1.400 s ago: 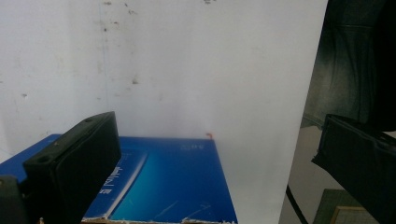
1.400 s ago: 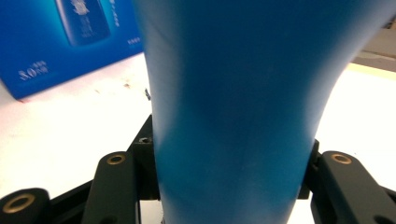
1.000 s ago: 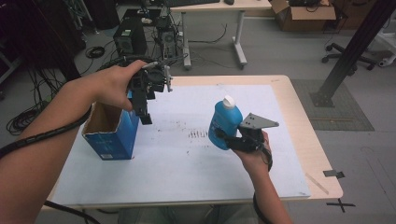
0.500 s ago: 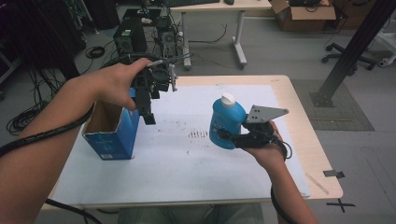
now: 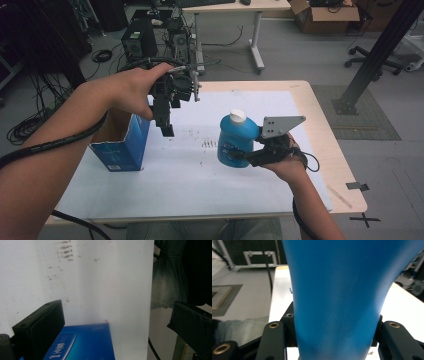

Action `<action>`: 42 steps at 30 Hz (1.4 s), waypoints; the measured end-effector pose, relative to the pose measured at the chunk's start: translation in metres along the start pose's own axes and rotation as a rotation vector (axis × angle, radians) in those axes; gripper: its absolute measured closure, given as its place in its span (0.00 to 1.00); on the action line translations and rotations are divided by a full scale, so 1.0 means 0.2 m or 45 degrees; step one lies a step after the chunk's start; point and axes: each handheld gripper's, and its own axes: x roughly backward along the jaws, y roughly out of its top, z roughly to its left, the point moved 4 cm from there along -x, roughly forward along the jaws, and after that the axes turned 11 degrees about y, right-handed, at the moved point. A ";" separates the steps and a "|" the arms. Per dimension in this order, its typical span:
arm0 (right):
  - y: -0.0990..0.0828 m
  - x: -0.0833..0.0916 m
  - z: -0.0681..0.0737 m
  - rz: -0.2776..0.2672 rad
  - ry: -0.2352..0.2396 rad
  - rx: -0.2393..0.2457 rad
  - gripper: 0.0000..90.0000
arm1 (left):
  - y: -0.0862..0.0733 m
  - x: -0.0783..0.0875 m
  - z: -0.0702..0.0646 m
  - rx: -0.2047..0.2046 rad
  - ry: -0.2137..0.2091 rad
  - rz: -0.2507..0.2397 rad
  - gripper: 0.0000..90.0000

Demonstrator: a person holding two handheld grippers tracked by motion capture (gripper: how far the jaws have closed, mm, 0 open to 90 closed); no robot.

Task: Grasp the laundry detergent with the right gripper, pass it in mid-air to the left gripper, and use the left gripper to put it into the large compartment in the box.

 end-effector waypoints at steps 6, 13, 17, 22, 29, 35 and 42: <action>-0.02 -0.04 0.00 0.021 0.085 0.008 0.51 | 0.04 0.01 -0.03 -0.042 -0.001 0.000 0.00; -0.05 -0.10 -0.02 0.021 0.162 0.003 0.51 | 0.07 0.01 -0.05 -0.065 -0.003 -0.001 0.00; -0.06 -0.13 -0.04 0.013 0.177 -0.007 0.51 | 0.09 0.00 -0.06 -0.081 -0.004 -0.001 0.00; -0.06 -0.18 -0.06 0.006 0.194 -0.012 0.51 | 0.10 0.01 -0.08 -0.089 0.002 -0.006 0.00; -0.05 -0.25 -0.09 0.003 0.214 -0.008 0.51 | 0.11 0.01 -0.09 -0.093 0.003 -0.006 0.00; -0.04 -0.30 -0.10 0.000 0.224 0.001 0.51 | 0.11 -0.01 -0.09 -0.094 -0.004 -0.013 0.00; -0.03 -0.35 -0.10 0.016 0.234 0.011 0.51 | 0.11 -0.06 -0.09 -0.087 -0.015 -0.024 0.00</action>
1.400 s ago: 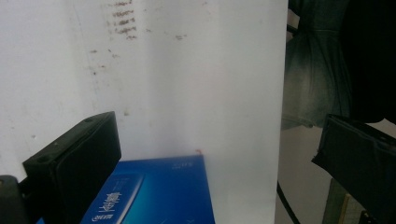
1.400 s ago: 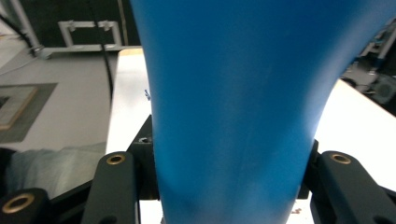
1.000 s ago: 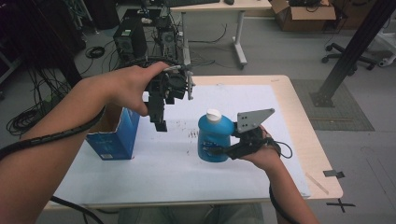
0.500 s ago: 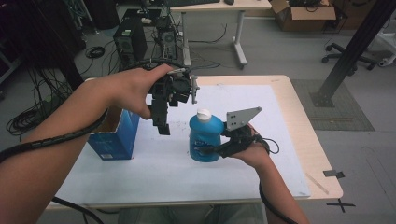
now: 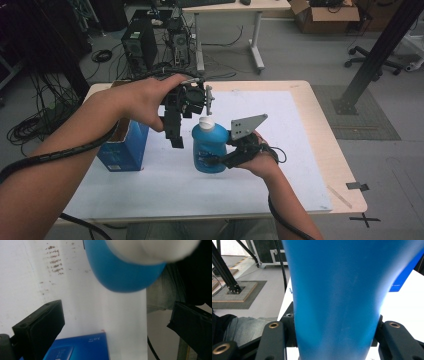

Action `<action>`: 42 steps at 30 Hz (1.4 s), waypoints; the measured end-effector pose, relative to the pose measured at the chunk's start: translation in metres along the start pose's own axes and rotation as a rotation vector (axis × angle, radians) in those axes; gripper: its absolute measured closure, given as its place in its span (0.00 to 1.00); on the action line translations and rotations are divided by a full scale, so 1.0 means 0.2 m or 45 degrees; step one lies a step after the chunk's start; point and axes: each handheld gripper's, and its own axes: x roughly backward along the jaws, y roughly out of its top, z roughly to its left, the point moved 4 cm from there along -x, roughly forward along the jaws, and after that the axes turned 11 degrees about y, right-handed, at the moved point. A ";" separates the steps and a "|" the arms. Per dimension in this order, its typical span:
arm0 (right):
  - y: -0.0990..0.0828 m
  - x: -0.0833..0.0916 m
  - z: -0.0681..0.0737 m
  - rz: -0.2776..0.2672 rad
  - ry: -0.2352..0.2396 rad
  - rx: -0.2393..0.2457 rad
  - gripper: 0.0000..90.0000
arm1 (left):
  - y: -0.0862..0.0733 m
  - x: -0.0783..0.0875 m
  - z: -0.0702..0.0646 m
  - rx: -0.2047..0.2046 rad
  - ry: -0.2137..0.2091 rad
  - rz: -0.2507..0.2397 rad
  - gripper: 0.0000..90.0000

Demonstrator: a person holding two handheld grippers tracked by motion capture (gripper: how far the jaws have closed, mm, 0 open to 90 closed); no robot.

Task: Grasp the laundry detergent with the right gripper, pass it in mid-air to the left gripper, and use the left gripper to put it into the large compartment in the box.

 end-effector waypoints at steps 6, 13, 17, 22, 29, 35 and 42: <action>0.00 -0.07 -0.02 0.004 0.011 0.004 0.51 | 0.00 -0.03 -0.01 -0.007 -0.005 0.001 0.00; -0.01 -0.12 -0.04 0.007 0.014 -0.003 0.51 | -0.01 -0.05 -0.02 -0.002 0.005 -0.012 0.00; -0.01 -0.16 -0.05 -0.013 0.021 -0.008 0.51 | -0.01 -0.07 -0.02 0.001 0.005 -0.007 0.00; 0.00 -0.20 -0.05 -0.003 0.031 -0.004 0.51 | -0.02 -0.08 -0.04 -0.004 0.005 -0.004 0.00; 0.02 -0.25 -0.05 0.007 0.038 0.001 0.51 | -0.02 -0.09 -0.05 -0.002 0.008 -0.012 0.00; 0.03 -0.26 -0.05 0.017 0.035 0.004 0.51 | 0.00 -0.11 -0.06 -0.010 0.017 0.001 0.00; 0.03 -0.27 -0.05 0.026 0.027 0.008 0.51 | 0.00 -0.11 -0.07 -0.006 0.030 0.004 0.00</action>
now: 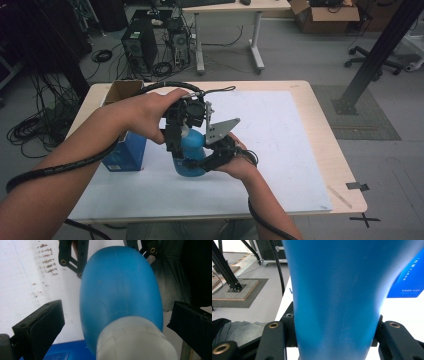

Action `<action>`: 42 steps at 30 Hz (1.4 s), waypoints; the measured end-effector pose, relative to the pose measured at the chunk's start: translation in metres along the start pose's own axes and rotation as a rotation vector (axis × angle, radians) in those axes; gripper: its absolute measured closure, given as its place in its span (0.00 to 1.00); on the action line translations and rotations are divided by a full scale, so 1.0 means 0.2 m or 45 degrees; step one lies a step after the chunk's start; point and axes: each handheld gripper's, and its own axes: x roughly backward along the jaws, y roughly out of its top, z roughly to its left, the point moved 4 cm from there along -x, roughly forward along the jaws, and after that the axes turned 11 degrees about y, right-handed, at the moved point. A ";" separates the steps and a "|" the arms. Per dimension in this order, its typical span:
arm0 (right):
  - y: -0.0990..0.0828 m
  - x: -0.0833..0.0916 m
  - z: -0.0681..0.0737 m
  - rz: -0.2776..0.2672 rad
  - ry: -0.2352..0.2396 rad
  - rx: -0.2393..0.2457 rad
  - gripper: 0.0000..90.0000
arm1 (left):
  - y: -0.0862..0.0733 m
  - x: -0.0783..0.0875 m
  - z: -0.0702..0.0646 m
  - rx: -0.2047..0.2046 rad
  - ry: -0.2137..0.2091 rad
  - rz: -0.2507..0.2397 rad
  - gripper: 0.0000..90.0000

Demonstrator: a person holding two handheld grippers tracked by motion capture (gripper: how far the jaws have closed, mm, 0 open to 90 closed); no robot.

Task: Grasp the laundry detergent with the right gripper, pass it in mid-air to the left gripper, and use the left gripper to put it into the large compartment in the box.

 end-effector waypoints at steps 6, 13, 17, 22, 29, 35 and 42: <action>0.01 0.00 0.00 -0.002 -0.002 0.002 0.51 | 0.00 0.00 0.00 -0.004 0.019 0.009 0.00; 0.02 0.00 0.00 -0.004 -0.007 0.018 0.51 | 0.00 -0.01 -0.01 -0.002 0.019 0.021 0.00; 0.02 0.00 0.01 -0.008 -0.007 0.005 0.51 | 0.00 -0.01 -0.01 -0.009 0.031 0.021 0.00; 0.02 0.00 0.00 0.004 -0.016 0.011 0.51 | 0.01 0.01 -0.01 -0.014 0.046 0.014 0.03; 0.03 0.01 0.00 0.002 -0.018 0.001 0.51 | 0.01 0.02 -0.01 -0.013 0.054 0.030 0.09; 0.03 0.01 0.00 -0.005 -0.028 0.020 0.51 | 0.02 0.04 -0.02 -0.016 0.080 0.018 0.14; 0.04 0.01 0.00 -0.004 -0.031 0.019 0.51 | 0.02 0.04 -0.04 -0.004 0.083 0.042 0.16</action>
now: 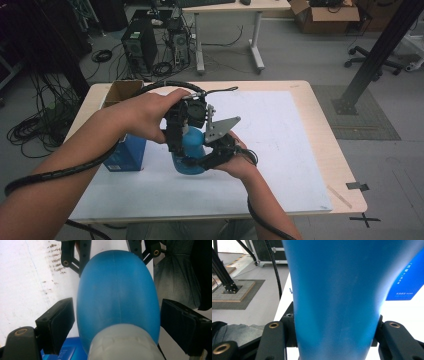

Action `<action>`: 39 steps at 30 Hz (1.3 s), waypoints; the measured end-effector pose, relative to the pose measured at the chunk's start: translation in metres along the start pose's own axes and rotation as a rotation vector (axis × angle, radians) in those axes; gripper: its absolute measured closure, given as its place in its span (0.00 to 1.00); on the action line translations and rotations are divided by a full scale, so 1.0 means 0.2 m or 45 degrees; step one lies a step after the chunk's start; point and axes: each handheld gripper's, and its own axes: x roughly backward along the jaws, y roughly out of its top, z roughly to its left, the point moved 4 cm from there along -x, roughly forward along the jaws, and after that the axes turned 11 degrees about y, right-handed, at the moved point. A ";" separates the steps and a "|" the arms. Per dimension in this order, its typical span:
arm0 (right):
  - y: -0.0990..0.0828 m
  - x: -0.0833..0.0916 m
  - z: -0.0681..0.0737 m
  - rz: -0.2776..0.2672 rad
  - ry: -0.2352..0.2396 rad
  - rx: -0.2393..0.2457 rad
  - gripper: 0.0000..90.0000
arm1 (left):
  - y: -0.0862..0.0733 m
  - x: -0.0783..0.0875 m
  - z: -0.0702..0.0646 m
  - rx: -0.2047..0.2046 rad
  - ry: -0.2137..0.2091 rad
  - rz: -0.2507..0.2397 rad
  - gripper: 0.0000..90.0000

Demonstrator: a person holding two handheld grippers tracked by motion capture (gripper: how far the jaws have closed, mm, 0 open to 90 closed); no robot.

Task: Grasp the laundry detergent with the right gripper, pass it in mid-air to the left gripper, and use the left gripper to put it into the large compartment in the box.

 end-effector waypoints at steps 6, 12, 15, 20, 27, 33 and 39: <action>0.02 0.00 0.01 -0.011 0.000 -0.005 0.51 | 0.00 0.00 0.00 -0.003 0.009 0.012 0.21; 0.02 0.00 0.01 -0.010 -0.002 0.004 0.51 | 0.00 0.01 0.00 0.001 0.010 0.028 0.28; 0.03 0.00 0.01 -0.010 -0.008 0.012 0.51 | 0.00 0.02 0.00 -0.008 0.015 0.028 0.29; 0.03 0.00 0.01 -0.011 -0.008 0.014 0.51 | 0.00 0.02 0.00 -0.018 0.018 0.046 0.36; 0.04 0.00 0.01 -0.007 -0.015 0.033 0.51 | 0.00 0.02 -0.01 0.019 0.024 0.059 0.41; 0.04 0.00 0.02 -0.003 -0.015 0.012 0.51 | 0.00 0.02 -0.01 -0.001 0.038 0.073 0.42; 0.04 0.01 0.02 -0.012 -0.025 0.021 0.51 | 0.01 0.03 -0.01 0.002 0.045 0.078 0.42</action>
